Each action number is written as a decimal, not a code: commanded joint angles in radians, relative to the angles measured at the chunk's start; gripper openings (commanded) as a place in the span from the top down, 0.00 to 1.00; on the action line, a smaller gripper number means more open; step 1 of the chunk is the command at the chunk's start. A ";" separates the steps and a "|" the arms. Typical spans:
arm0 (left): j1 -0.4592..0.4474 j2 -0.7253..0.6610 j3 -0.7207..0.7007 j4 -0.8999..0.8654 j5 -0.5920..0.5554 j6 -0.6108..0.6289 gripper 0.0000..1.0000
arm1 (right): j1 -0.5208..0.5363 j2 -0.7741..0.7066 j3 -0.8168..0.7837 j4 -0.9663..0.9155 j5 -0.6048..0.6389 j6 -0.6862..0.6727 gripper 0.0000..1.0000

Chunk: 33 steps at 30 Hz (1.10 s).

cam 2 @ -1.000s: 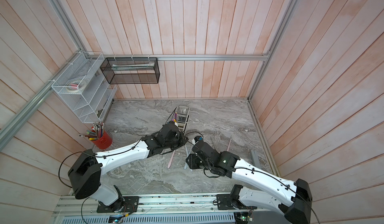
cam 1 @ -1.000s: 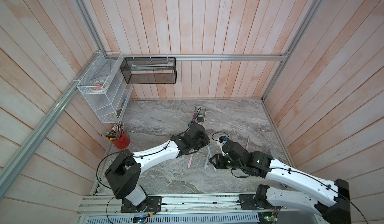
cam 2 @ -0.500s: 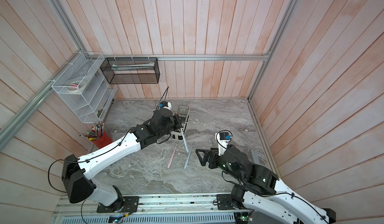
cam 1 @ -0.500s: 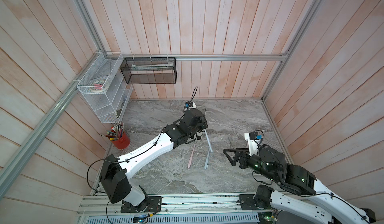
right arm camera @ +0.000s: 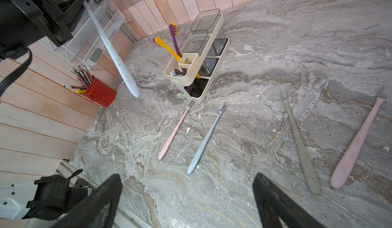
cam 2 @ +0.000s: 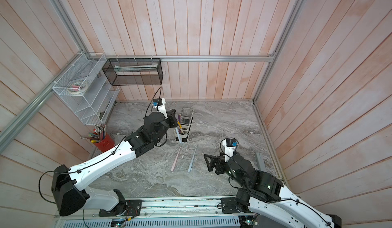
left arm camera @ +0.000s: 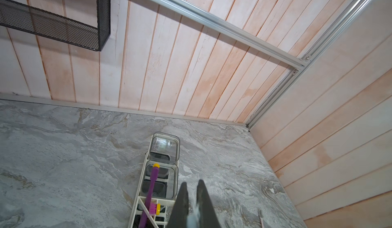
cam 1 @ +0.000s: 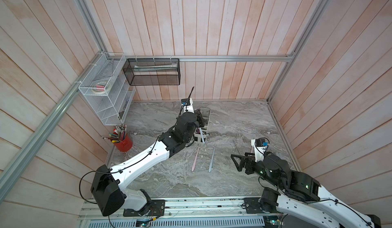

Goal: Place the toothbrush into the toothbrush holder
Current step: Place the toothbrush in the toothbrush holder.

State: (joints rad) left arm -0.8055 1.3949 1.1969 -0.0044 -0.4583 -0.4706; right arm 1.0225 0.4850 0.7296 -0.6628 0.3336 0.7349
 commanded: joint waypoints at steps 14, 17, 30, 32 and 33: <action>0.004 0.064 -0.131 0.435 -0.049 0.224 1.00 | 0.002 0.032 -0.068 0.085 0.009 -0.058 0.02; 0.005 0.086 -0.131 0.483 -0.049 0.242 1.00 | 0.002 0.041 -0.078 0.098 0.000 -0.063 0.02; 0.007 0.249 -0.092 0.599 -0.071 0.345 1.00 | 0.001 0.042 -0.080 0.107 -0.009 -0.069 0.02; 0.009 0.271 -0.086 0.616 -0.071 0.346 1.00 | 0.001 0.040 -0.080 0.109 -0.016 -0.071 0.02; 0.010 0.278 -0.083 0.623 -0.071 0.346 1.00 | 0.000 0.040 -0.079 0.109 -0.017 -0.072 0.02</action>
State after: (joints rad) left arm -0.8028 1.6524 1.0817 0.5606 -0.5098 -0.1486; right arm 1.0222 0.5339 0.6540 -0.5743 0.3302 0.6785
